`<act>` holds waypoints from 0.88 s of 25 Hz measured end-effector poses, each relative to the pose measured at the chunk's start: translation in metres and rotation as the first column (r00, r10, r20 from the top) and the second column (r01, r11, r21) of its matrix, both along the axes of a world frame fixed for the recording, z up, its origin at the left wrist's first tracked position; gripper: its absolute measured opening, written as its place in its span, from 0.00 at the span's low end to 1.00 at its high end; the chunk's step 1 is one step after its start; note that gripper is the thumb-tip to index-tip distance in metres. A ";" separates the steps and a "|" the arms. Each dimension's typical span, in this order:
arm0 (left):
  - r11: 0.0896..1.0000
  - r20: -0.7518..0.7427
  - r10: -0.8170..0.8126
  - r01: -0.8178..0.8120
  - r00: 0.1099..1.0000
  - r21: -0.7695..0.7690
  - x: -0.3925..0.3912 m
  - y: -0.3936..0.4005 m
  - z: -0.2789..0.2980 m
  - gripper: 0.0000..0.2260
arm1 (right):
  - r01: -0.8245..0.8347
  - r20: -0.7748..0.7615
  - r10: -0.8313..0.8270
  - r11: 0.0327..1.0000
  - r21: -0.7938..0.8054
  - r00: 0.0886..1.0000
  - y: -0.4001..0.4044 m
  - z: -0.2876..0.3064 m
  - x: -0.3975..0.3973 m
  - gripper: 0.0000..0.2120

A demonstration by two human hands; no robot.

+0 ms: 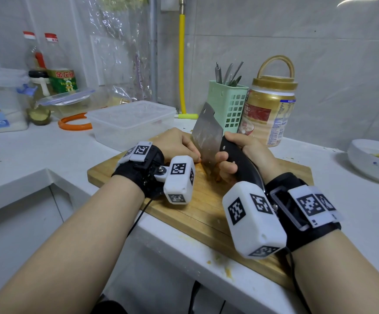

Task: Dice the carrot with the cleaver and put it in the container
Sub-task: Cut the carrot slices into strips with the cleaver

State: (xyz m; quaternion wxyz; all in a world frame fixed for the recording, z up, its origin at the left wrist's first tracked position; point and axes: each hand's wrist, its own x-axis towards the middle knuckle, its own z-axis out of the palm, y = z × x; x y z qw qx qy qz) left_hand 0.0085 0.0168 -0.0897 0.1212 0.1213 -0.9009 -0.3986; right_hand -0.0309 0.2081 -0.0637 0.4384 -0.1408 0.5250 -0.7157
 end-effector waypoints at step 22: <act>1.000 -0.001 0.014 -0.014 1.000 0.022 0.000 -0.002 -0.002 0.06 | 0.066 -0.128 -0.051 0.991 0.113 0.990 -0.016 0.001 -0.001 0.11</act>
